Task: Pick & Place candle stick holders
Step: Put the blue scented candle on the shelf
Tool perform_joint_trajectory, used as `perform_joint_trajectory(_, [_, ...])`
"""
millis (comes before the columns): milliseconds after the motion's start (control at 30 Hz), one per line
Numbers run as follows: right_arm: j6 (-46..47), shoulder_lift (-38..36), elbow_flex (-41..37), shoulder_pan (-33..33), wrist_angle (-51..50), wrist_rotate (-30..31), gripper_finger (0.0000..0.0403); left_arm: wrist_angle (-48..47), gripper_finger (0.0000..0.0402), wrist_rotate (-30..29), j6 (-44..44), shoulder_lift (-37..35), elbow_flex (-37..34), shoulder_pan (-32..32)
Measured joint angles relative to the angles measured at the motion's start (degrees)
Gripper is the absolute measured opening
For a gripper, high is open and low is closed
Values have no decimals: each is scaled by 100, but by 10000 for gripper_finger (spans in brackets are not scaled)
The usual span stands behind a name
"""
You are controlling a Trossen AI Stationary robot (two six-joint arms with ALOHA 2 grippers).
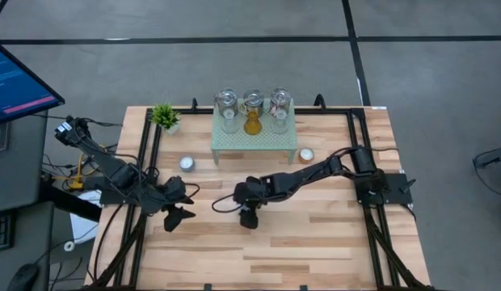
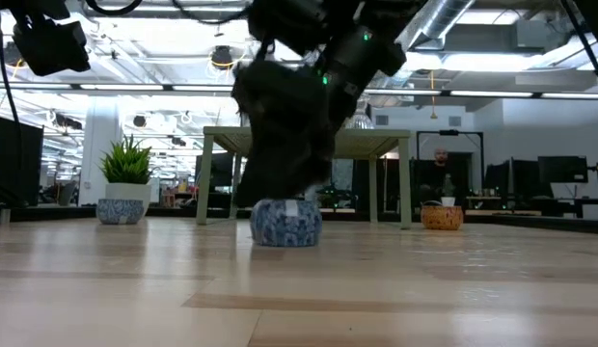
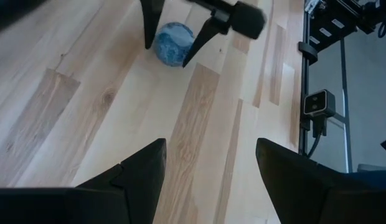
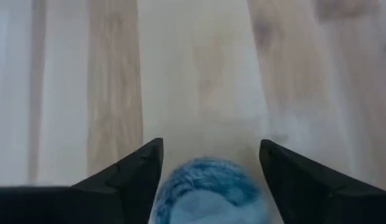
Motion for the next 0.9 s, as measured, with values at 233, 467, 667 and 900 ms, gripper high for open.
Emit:
perform_joint_trajectory(233, [83,-219,14,-127,-325,-471,239,-1,248,-115,0,0,2,0])
perform_joint_trajectory(467, [651,-1030,0,-90,-1567,-1149,265,81,247,-949,-90,98,4,6])
perform_joint_trajectory(667, [527,-1688,-440,584,-1946,157,267,1696,232,-1559,571,655,-464,120])
perform_joint_trajectory(900, [897,-1804,-1701,980,-441,564,265,4218,228,-836,1241,1612,-1502,931])
